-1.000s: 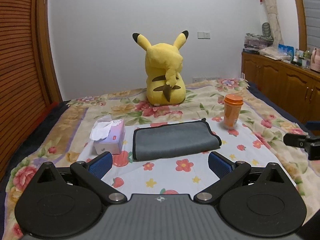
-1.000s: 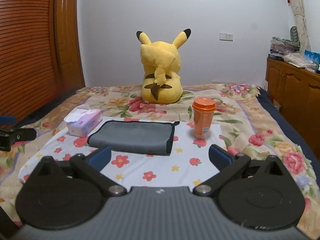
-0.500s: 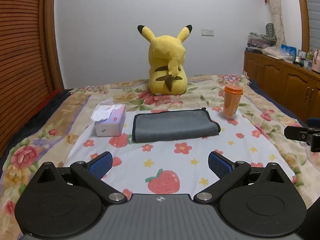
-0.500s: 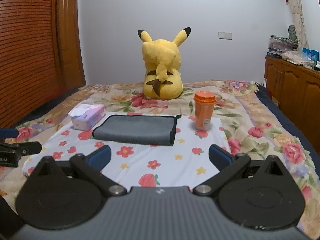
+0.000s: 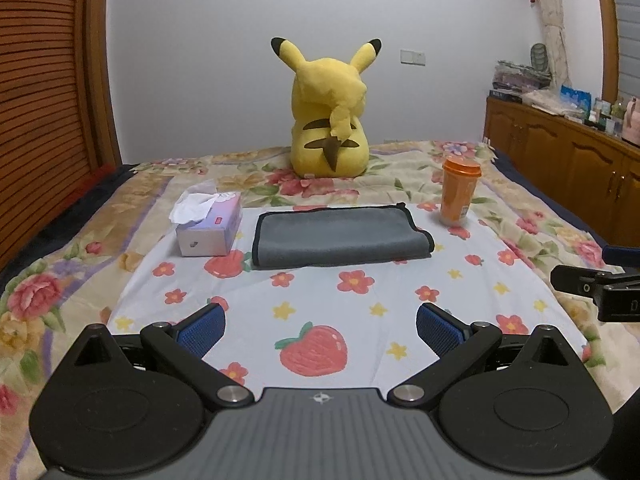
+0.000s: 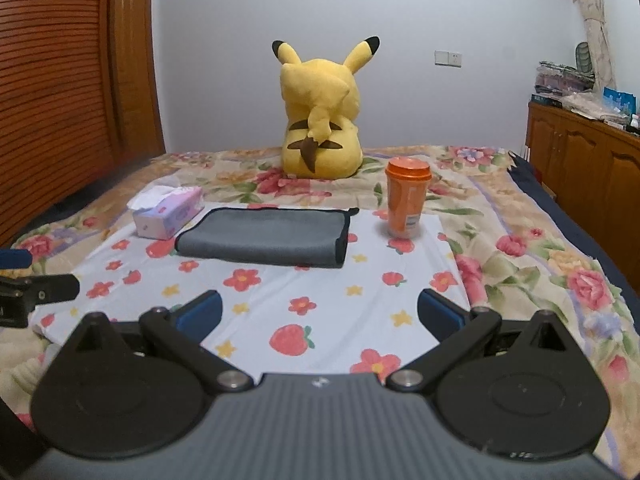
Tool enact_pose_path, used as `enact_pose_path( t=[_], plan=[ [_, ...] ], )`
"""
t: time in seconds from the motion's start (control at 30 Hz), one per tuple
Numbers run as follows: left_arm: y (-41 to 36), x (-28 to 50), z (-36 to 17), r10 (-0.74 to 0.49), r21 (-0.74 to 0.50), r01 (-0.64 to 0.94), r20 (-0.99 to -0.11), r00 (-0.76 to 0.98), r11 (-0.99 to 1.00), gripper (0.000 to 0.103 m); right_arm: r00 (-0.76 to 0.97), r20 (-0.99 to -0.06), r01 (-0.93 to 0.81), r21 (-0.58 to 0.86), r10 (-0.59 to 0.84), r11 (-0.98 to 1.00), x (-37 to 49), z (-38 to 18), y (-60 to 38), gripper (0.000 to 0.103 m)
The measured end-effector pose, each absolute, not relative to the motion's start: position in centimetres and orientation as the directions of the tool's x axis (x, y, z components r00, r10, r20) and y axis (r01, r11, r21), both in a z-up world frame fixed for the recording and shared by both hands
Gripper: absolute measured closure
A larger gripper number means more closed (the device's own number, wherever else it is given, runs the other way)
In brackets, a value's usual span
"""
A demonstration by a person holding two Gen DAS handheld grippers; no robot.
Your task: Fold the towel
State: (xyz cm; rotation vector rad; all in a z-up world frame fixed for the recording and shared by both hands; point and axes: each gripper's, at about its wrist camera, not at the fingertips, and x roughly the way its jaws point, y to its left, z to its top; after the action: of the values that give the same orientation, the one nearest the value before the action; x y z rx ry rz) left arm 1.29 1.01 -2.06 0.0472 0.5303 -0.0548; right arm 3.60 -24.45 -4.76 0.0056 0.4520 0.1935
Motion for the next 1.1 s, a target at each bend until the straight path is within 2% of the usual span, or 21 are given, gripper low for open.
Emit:
enact_pose_path(
  t=[0.5,1.1],
  plan=[
    [1.3,0.1,-2.0,-0.035,0.033,0.054,-0.428,0.903,0.998,0.0,0.912,-0.367,-0.198,0.005,0.186,0.98,2.3,-4.3,-24.1,0.0],
    [0.7,-1.1,-1.6,-0.036,0.076,0.067,-0.35,0.936,0.995,0.0,0.943,-0.279,-0.177,0.05,0.184,0.983,1.3,-3.7,-25.2,0.0]
  ],
)
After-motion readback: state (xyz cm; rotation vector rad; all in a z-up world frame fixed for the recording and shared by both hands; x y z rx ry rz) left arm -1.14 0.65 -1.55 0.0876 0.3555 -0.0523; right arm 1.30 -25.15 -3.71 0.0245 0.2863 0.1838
